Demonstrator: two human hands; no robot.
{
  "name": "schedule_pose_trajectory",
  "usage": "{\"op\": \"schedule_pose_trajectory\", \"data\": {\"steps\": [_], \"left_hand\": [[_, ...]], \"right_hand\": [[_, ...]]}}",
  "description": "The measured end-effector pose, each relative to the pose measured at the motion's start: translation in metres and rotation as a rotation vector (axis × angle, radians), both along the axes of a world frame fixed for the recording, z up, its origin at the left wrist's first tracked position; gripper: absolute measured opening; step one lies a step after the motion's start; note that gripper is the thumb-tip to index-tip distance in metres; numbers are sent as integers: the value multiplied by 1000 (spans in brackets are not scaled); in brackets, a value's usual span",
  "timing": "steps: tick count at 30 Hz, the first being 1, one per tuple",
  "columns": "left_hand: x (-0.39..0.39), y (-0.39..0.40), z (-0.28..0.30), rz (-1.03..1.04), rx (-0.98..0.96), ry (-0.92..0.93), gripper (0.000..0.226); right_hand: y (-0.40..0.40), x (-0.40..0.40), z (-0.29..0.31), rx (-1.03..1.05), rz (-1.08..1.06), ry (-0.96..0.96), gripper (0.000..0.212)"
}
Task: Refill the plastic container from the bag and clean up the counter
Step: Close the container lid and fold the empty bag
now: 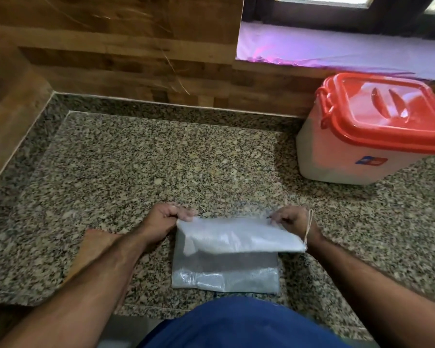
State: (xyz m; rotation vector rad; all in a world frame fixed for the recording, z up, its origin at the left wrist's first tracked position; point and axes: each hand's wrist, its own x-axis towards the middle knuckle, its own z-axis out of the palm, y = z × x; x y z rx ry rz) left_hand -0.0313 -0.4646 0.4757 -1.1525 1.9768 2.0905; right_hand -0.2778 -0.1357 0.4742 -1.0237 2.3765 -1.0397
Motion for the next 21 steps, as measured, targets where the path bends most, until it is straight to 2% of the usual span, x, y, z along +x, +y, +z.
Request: {"op": "schedule_pose_trajectory", "data": {"steps": [2,4,7,10,12,14,15,18,21], "left_hand": [[1,-4,1,-73,-31,-28,16],[0,-9,5,-220,-156,-77,29],[-14,-11,18,-426,-391,-150,41],[-40,16,35,-470,-566,-105,32],[-60,45,39,-630,-626,-94,19],[-77,72,37,-829,-742,-185,22],[-84,82,36,-855,-798,-234,29],[-97,100,36,-787,-862,-320,40],[-101,106,30,-759,-818,-353,33]], "right_hand": [[-2,4,8,167,151,225,24],[-1,11,16,335,262,380,16],[-1,23,17,388,363,516,29],[-3,30,22,392,358,547,30],[-4,33,18,423,339,566,30],[-7,37,16,460,305,563,25],[-7,39,16,474,288,552,24],[-8,41,19,492,250,504,25],[-12,48,22,477,217,498,23]]}}
